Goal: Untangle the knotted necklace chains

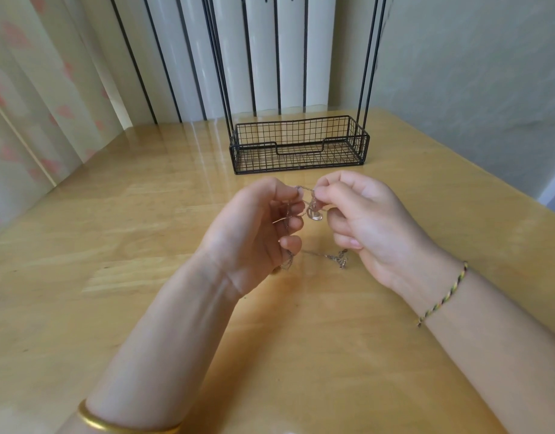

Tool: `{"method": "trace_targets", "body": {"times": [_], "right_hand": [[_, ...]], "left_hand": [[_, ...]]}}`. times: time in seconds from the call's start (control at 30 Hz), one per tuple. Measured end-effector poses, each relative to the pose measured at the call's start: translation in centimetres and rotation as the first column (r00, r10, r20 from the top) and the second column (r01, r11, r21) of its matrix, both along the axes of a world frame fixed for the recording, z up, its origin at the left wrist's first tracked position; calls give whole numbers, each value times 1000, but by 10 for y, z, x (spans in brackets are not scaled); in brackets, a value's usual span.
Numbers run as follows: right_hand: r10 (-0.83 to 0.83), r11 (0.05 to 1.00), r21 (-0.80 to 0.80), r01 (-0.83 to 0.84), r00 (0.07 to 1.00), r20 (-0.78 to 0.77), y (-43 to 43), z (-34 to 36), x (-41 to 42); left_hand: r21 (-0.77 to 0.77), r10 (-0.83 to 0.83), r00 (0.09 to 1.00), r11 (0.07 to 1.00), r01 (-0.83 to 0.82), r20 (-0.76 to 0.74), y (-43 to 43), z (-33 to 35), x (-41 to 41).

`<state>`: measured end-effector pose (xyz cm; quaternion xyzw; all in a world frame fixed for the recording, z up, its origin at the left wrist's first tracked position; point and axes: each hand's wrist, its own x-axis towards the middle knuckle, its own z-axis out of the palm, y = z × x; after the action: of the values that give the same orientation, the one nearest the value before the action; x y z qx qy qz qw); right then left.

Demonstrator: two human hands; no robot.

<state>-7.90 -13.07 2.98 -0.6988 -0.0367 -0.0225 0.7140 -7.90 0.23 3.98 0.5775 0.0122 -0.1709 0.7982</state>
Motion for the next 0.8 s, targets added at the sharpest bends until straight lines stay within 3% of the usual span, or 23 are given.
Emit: {"method": "trace_targets", "body": {"times": [0.57, 0.8], "right_hand": [[98, 994, 59, -95, 994, -40, -6, 4, 1], [94, 992, -79, -97, 995, -41, -11, 6, 0]], "left_hand": [[-108, 148, 985, 984, -138, 89, -2, 1, 2], [-152, 192, 976, 973, -175, 104, 0, 2, 3]]}}
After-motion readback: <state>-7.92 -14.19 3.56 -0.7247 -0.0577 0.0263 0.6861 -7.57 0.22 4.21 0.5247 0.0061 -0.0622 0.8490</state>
